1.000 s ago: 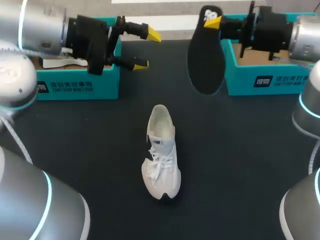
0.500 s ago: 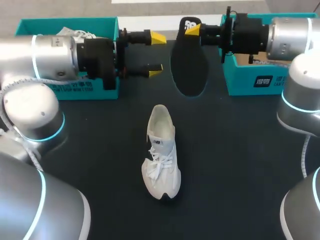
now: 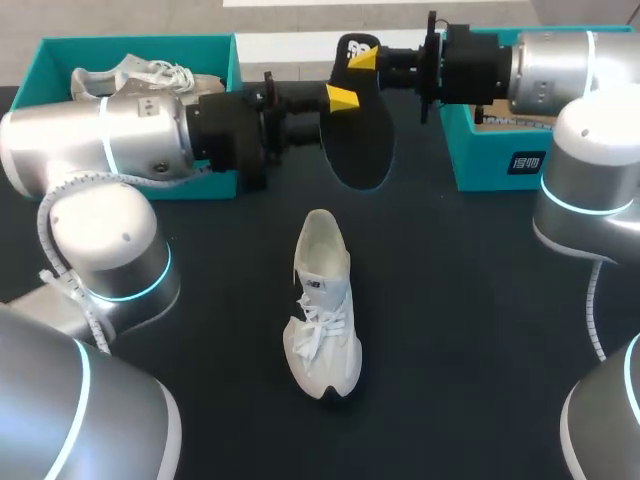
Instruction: Take the shoe out of the shoebox, open the shoe tongue, remove and reinsert the insole, then place the shoe into the shoebox
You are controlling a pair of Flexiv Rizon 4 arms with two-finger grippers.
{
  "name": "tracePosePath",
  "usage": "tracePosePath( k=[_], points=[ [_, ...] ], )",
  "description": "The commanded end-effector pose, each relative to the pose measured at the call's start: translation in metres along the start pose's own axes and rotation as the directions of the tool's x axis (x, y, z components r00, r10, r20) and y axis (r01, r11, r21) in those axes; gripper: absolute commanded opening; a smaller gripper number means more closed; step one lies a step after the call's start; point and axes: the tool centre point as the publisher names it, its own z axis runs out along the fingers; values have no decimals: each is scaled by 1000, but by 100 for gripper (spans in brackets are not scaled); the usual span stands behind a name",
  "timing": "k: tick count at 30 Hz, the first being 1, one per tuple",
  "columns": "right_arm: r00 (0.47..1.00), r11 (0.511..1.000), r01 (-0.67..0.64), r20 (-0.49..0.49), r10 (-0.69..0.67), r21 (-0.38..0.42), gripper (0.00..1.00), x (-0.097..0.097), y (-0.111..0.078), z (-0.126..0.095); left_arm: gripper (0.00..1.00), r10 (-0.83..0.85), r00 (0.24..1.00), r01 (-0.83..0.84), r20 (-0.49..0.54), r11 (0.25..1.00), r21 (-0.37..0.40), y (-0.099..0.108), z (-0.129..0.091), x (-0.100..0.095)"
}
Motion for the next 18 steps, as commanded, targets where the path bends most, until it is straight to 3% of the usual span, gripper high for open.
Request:
tracePosePath(
  k=[1,9,11,14,18],
  points=[
    [1000,1000,-4,-5,4,-12,0,-3,-5,6,0,3,1000,-3,0,1000,-6,5,8,3],
    [1000,1000,11,-11,-11,-14,0,-5,-10,6,0,-21,1000,21,-8,1000,-14,5,2,10],
    [998,998,54,10,-54,8,100,-4,-13,5,0,-22,1000,22,-8,1000,-14,3,-3,9],
    [992,993,113,49,-114,24,100,-6,-18,-5,0,-32,999,32,-7,1000,-1,0,-15,6],
    [972,972,233,23,-233,-2,100,-9,-22,-27,0,-31,999,31,-26,999,25,-4,-33,3]
  ],
)
